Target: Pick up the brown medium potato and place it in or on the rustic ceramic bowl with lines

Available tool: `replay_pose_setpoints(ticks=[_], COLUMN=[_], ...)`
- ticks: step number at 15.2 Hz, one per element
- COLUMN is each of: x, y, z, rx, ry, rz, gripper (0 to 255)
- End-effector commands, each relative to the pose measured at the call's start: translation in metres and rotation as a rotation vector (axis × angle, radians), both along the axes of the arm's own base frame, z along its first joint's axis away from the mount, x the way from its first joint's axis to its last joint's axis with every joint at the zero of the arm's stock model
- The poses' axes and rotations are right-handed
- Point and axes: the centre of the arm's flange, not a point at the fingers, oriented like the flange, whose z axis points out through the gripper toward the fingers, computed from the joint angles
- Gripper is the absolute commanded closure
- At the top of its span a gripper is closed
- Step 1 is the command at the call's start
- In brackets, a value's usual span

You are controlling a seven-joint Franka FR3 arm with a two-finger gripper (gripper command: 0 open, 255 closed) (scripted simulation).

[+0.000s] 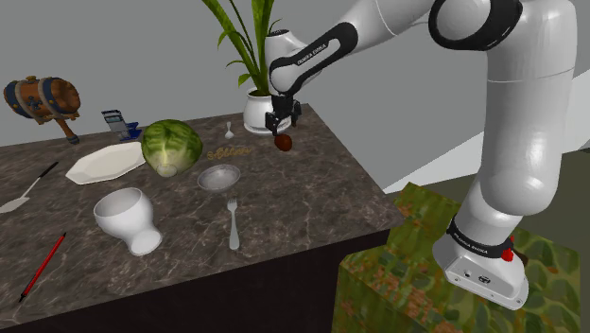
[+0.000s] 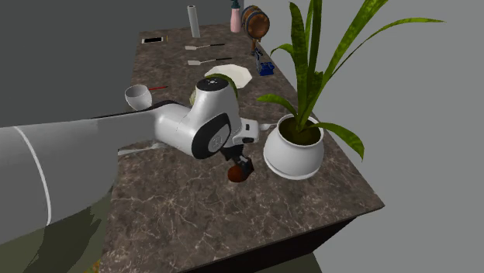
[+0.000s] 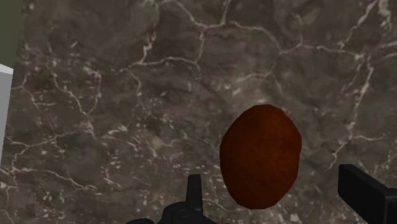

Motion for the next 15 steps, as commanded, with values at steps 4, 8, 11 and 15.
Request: replay_pose_setpoints(ticks=[4, 8, 11, 15], x=[0.019, 0.022, 0.022, 0.022], y=[0.002, 0.000, 0.000, 0.000], z=[-0.030, -0.051, -0.054, -0.054], rx=[-0.003, -0.003, -0.003, -0.003], ry=[0.002, 0.002, 0.002, 0.002], rz=[0.001, 0.001, 0.001, 0.001], gripper=[0, 0, 0, 0])
